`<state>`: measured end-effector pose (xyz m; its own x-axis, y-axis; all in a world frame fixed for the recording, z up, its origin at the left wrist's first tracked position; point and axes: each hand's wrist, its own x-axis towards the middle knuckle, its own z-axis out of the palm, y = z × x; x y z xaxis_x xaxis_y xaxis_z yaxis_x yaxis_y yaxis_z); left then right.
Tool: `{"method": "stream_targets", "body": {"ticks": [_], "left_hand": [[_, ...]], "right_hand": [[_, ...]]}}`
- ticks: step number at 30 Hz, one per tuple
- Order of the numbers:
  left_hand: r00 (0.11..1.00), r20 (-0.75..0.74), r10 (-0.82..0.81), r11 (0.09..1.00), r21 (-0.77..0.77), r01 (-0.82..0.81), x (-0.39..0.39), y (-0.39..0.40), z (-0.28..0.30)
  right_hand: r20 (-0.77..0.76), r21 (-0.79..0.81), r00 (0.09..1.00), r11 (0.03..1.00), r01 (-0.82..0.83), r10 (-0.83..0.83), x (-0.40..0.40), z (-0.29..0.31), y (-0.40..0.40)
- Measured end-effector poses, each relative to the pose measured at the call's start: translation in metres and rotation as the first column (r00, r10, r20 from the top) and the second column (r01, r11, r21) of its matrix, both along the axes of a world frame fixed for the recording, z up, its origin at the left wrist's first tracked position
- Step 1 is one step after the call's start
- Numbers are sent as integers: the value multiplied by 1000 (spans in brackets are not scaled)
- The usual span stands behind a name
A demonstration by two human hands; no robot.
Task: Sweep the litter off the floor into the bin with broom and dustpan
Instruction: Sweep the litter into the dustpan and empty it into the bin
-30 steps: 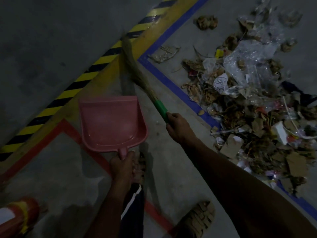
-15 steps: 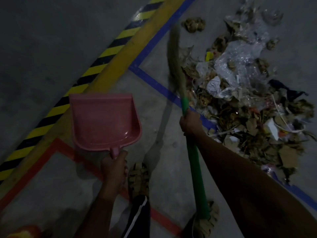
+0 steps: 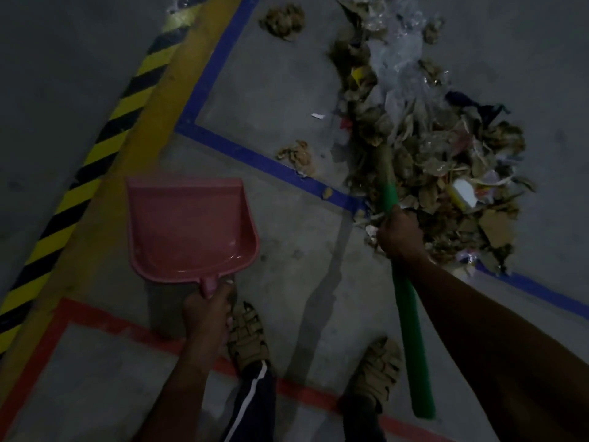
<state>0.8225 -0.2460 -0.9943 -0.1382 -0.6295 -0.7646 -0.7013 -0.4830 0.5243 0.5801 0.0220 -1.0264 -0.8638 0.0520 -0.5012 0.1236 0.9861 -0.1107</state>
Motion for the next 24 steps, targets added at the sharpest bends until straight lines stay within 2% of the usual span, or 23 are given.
{"method": "stream_targets", "body": {"ticks": [3, 7, 10, 17, 24], "left_hand": [[999, 32, -36, 999, 26, 35, 0, 14, 1], [999, 11, -45, 998, 38, 44, -5, 30, 5], [998, -2, -65, 997, 32, 65, -9, 42, 7], [991, -52, -127, 991, 46, 129, -11, 81, 19], [984, -27, -175, 982, 64, 177, -13, 118, 22]], "right_hand": [[-17, 6, 996, 996, 93, -93, 4, 7, 23], [-134, -2, 987, 996, 90, -90, 17, 8, 56], [-160, -61, 977, 989, 134, -142, 31, 7, 80], [-252, -160, 956, 981, 110, -148, 53, 16, 115], [-239, -166, 938, 962, 216, -252, 86, 30, 144]]}}
